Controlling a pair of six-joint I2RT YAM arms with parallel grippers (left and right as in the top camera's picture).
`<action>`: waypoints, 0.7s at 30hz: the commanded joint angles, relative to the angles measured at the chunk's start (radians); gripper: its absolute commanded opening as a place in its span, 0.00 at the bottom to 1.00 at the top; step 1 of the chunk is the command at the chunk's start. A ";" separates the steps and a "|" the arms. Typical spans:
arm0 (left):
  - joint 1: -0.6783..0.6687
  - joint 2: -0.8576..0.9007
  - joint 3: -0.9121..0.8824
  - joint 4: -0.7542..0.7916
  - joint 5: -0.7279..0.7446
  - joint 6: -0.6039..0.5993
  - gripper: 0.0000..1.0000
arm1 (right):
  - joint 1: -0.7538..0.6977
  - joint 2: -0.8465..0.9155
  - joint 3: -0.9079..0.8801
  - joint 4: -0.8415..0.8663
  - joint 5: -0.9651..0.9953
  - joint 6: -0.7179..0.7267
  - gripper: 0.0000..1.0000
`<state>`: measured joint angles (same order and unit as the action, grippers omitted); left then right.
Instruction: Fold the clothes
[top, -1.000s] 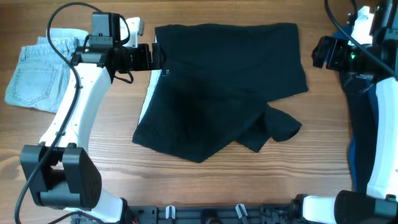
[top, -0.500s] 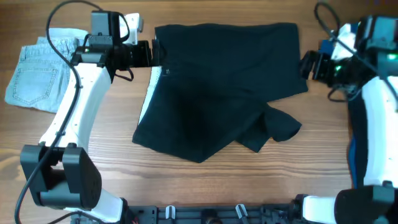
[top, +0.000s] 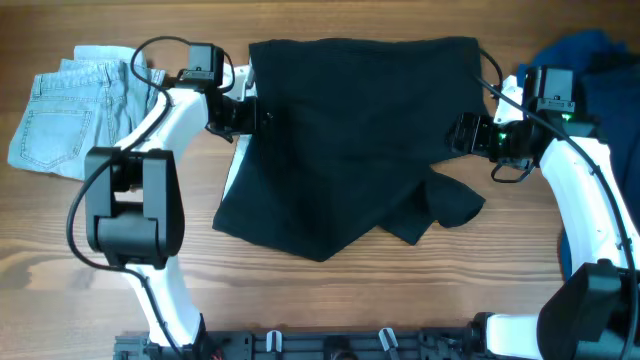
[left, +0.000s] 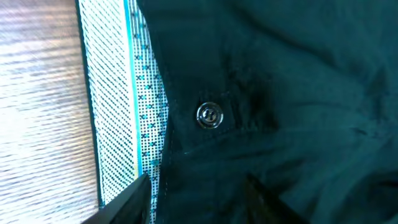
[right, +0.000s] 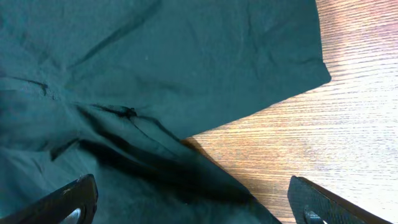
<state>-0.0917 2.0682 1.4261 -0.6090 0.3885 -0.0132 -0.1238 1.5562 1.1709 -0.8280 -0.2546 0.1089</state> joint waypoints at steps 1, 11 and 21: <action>-0.003 0.055 0.006 0.011 0.019 0.010 0.54 | 0.003 0.000 -0.005 0.005 -0.016 0.002 0.98; -0.002 0.070 0.007 0.012 0.098 0.009 0.09 | 0.003 0.000 -0.005 0.002 -0.005 0.002 0.99; 0.056 -0.014 0.008 0.008 0.071 0.005 0.04 | 0.003 0.000 -0.005 0.002 -0.005 -0.002 1.00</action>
<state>-0.0788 2.1143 1.4277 -0.5987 0.4545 -0.0082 -0.1238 1.5558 1.1709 -0.8284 -0.2543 0.1085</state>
